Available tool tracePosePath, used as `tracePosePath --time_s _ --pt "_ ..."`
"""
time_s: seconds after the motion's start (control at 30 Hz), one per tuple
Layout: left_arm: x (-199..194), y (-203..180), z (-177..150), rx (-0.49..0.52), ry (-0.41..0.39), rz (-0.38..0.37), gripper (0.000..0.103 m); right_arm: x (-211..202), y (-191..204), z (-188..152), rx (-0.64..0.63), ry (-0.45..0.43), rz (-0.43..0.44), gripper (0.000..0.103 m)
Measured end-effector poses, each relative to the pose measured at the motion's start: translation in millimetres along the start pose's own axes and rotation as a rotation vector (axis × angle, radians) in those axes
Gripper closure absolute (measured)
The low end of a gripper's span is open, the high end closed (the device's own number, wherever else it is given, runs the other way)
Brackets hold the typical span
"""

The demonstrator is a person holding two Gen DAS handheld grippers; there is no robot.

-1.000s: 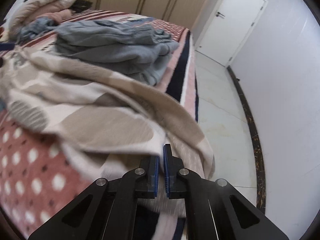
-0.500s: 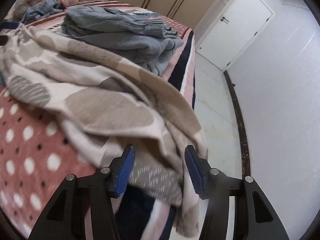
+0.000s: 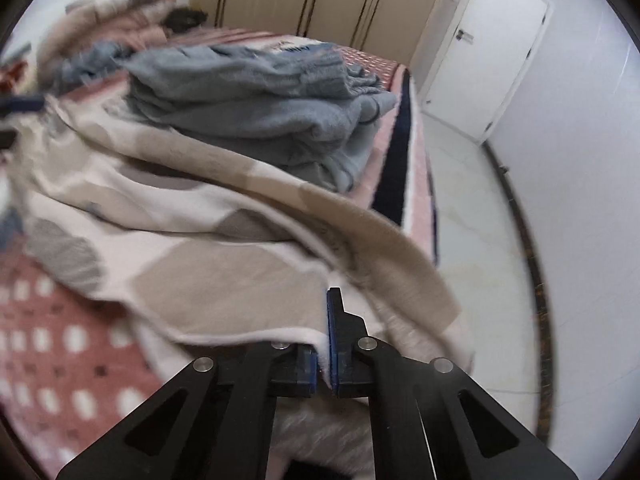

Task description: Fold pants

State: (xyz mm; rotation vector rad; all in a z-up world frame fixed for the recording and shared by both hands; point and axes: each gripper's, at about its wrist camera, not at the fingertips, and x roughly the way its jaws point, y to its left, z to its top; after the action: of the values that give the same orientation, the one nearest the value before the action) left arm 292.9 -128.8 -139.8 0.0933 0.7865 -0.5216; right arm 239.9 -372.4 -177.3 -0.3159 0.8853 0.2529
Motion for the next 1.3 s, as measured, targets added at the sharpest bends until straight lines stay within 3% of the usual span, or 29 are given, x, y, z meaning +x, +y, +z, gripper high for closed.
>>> tracePosePath --time_s 0.17,0.43,0.5,0.6,0.63,0.73,0.8,0.93,1.07,1.17,1.3 --pt "0.6 3.8 -3.5 -0.006 0.003 0.006 0.001 -22.3 2.0 -7.7 -0.006 0.002 0.065 0.103" --pt "-4.7 18.8 -12.9 -0.012 0.012 0.047 0.001 -26.3 25.2 -23.9 -0.078 0.1 0.136 0.103" --pt "-8.0 27.7 -14.4 -0.014 0.005 0.083 0.001 -28.5 25.5 -24.7 -0.089 0.093 0.103 0.103" --pt "-7.3 44.3 -14.9 -0.021 0.018 0.142 0.001 -15.7 31.6 -24.2 -0.123 0.169 0.013 0.103" --pt "-8.1 49.4 -15.7 -0.031 0.021 0.138 0.001 -16.3 33.1 -23.0 -0.121 0.178 0.006 0.1" --pt "-19.6 70.2 -20.4 -0.061 0.016 0.13 0.001 -41.8 38.1 -12.3 -0.101 0.102 -0.005 0.06" --pt "-27.8 86.0 -22.9 -0.075 0.013 0.143 0.001 -62.3 46.5 -2.6 -0.101 0.046 -0.007 0.061" --pt "-36.8 114.5 -25.1 -0.135 0.003 0.141 0.001 -80.4 81.5 29.2 -0.097 -0.066 0.089 0.064" --pt "-41.9 130.4 -29.4 -0.163 -0.014 0.139 0.001 -54.7 124.3 77.1 -0.037 -0.156 0.237 0.088" --pt "-44.0 139.7 -28.5 -0.143 -0.006 0.157 0.001 -15.8 156.5 101.1 -0.054 -0.134 0.258 0.092" --pt "-48.0 159.0 -24.6 -0.127 0.002 0.192 0.001 55.6 180.7 112.8 -0.037 0.012 0.265 0.093"
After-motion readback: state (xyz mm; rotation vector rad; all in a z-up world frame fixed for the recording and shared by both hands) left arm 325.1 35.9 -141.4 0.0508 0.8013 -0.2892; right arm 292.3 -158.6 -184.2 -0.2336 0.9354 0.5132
